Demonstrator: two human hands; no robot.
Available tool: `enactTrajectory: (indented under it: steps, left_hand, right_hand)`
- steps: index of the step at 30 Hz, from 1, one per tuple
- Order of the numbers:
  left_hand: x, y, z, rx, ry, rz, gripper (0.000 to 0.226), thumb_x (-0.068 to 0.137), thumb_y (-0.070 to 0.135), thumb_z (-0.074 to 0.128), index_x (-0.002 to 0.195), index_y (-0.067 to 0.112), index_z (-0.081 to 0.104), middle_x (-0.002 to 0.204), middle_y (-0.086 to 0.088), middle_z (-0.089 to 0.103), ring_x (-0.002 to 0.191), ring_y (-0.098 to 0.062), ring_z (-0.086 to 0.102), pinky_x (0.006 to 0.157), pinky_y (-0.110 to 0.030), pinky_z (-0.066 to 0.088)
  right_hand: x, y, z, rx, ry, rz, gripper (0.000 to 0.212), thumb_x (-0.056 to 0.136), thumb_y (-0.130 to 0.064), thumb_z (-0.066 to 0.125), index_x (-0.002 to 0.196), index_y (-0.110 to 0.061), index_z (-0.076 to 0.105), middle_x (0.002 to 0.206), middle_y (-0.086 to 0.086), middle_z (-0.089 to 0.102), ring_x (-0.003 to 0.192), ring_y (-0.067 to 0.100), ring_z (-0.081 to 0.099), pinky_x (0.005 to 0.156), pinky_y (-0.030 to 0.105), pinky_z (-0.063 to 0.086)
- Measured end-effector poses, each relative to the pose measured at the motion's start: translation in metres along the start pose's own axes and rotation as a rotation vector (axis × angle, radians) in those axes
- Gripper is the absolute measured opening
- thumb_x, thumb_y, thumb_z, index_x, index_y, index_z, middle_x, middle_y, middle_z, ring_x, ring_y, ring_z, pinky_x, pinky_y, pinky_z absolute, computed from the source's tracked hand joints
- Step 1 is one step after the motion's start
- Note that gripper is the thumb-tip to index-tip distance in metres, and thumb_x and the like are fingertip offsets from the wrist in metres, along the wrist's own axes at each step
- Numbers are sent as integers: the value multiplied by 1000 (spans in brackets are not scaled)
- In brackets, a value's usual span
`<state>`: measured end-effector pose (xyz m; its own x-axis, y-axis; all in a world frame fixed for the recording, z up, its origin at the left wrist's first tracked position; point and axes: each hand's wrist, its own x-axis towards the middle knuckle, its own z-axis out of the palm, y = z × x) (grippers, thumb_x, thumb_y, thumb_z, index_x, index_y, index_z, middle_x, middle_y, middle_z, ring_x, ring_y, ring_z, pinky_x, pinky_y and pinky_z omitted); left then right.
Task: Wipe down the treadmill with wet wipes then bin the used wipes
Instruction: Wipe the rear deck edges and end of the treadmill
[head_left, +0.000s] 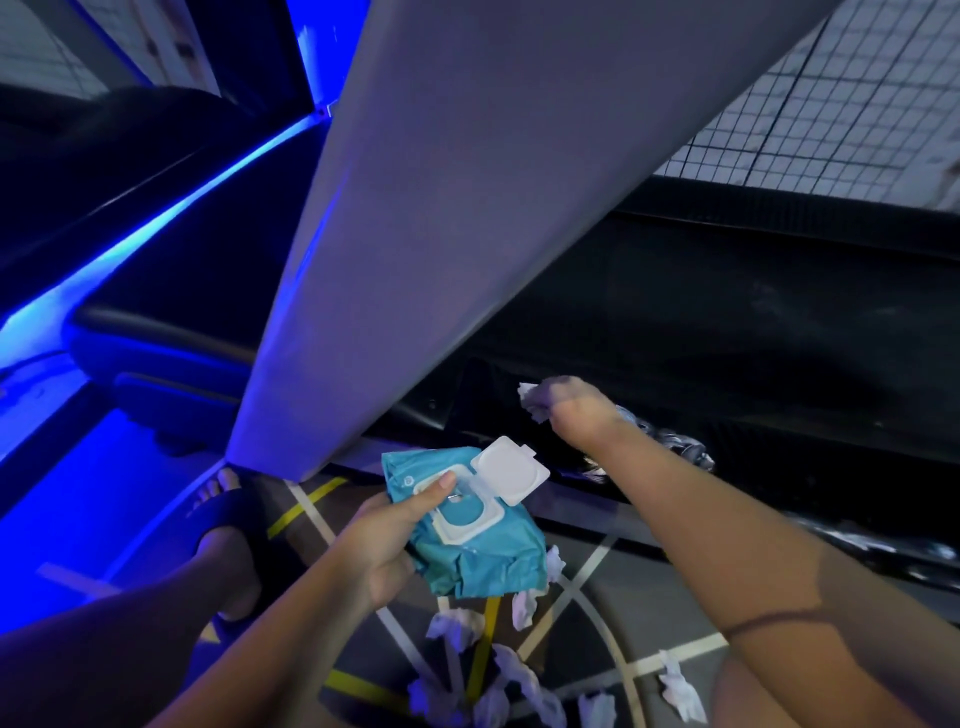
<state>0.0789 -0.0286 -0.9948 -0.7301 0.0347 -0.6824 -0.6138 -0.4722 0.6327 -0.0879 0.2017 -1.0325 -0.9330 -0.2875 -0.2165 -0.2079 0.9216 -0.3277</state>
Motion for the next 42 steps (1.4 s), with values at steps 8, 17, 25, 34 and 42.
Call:
enactTrajectory:
  steps: [8, 17, 25, 34, 42]
  left_hand:
    - [-2, -2, 10, 25, -100, 43, 50, 78, 12, 78, 126, 1, 71, 118, -21, 76, 101, -34, 77, 79, -44, 66]
    - [-8, -9, 7, 111, -189, 58, 51, 80, 9, 76, 130, 2, 69, 123, -21, 75, 111, -36, 74, 86, -42, 65]
    - [-11, -2, 0, 175, -161, 95, 44, 85, 15, 77, 127, 4, 71, 122, -19, 76, 111, -36, 74, 91, -46, 63]
    - [-5, 6, 9, 76, 115, 68, 40, 93, 39, 77, 115, 5, 76, 105, -17, 80, 94, -36, 79, 76, -49, 66]
    - [11, -3, 2, 101, 164, -69, 109, 37, 79, 90, 120, 9, 76, 107, -19, 79, 97, -39, 78, 95, -59, 60]
  right_hand:
    - [-18, 45, -17, -6, 19, 199, 51, 84, -2, 57, 122, -33, 72, 123, 7, 70, 111, 28, 67, 97, 34, 54]
    - [-36, 47, -22, 210, 151, 175, 26, 91, -11, 60, 101, -23, 80, 107, 5, 75, 102, 23, 68, 95, 29, 52]
    - [-23, 5, -12, 384, 211, 37, 36, 90, 1, 50, 88, -24, 76, 81, -10, 77, 92, 6, 71, 92, 24, 54]
    - [-11, 1, -10, -5, 12, 128, 32, 91, -6, 53, 108, -23, 74, 94, 4, 60, 85, 26, 60, 77, 29, 50]
    - [-38, 19, -26, -49, -5, -25, 17, 85, -2, 65, 87, -10, 81, 90, 10, 74, 88, 26, 66, 75, 21, 43]
